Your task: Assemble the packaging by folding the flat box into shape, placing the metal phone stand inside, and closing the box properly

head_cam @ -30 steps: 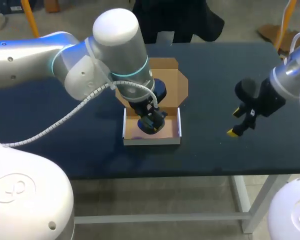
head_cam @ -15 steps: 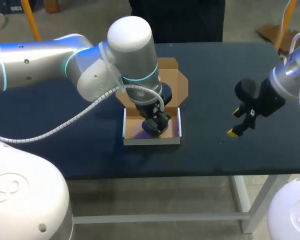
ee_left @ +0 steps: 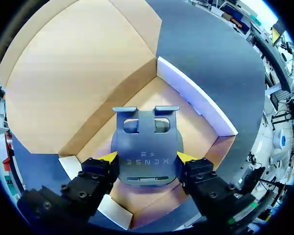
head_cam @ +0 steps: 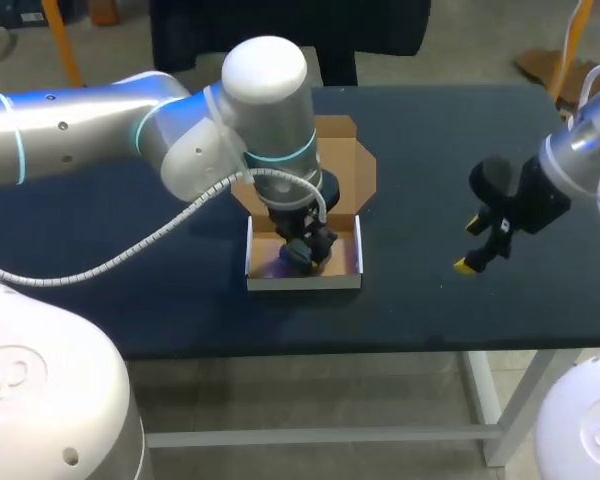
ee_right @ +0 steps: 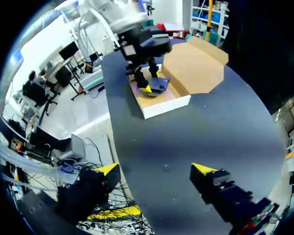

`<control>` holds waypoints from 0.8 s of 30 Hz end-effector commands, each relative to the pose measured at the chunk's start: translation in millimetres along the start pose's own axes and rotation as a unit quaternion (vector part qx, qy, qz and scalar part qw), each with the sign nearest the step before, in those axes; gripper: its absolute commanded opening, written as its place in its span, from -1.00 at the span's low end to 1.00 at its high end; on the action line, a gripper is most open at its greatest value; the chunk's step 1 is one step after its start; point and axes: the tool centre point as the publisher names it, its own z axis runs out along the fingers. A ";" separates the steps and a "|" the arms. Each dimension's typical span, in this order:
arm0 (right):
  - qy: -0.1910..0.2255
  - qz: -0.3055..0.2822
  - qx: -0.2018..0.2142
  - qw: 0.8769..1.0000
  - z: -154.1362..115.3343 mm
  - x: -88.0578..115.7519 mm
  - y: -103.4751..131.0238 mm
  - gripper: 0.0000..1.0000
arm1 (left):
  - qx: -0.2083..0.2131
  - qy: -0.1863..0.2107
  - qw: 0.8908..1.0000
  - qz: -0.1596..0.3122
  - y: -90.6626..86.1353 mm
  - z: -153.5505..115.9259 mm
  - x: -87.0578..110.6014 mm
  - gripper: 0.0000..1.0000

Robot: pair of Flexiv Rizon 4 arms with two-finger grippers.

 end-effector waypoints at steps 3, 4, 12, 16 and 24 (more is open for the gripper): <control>0.003 -0.001 -0.001 1.000 -1.6 -0.1 -0.7 1.00 | -0.009 0.003 1.000 -0.003 -4.3 7.0 -3.7 -1.00; 0.003 -0.001 -0.001 1.000 -1.6 -0.1 -0.7 1.00 | -0.009 0.003 1.000 -0.004 -4.4 7.4 -3.8 -1.00; 0.003 -0.001 -0.001 1.000 -1.6 -0.1 -0.7 1.00 | -0.013 0.003 1.000 -0.003 -3.7 9.5 -3.0 1.00; 0.003 -0.001 -0.001 1.000 -1.6 -0.1 -0.7 1.00 | -0.010 0.004 1.000 -0.009 -2.7 6.0 -4.6 1.00; 0.003 -0.001 -0.001 1.000 -1.6 -0.1 -0.7 1.00 | -0.009 0.000 0.998 -0.061 -1.9 -12.4 -3.2 1.00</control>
